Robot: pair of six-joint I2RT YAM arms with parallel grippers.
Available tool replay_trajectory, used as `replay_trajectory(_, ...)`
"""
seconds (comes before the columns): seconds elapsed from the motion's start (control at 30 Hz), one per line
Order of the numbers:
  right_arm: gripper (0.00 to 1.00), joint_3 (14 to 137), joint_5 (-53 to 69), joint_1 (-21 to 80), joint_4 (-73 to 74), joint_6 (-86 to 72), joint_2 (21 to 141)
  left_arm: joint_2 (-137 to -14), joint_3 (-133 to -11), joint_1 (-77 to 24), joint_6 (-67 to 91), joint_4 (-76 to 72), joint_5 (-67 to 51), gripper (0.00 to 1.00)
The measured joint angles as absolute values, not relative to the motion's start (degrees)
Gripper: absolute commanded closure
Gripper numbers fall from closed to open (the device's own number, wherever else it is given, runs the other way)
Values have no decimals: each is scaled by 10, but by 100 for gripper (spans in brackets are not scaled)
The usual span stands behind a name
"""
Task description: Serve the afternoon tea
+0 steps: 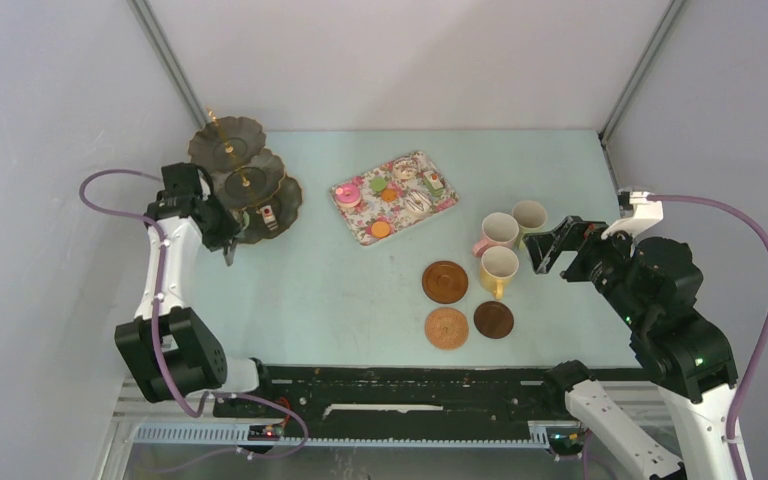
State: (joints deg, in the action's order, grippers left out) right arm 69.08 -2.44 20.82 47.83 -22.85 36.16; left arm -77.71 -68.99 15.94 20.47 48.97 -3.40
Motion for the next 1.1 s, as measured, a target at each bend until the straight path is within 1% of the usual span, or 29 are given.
replay_trajectory(0.3,0,691,-24,201,478,-229,364,-816,-677,159,205,452,-35,68)
replay_trajectory(0.63,0,691,-24,198,478,-229,364,-825,-672,159,205,437,-35,55)
replay_trajectory(1.1,0,691,-24,196,478,-229,364,-825,-670,152,204,435,-39,52)
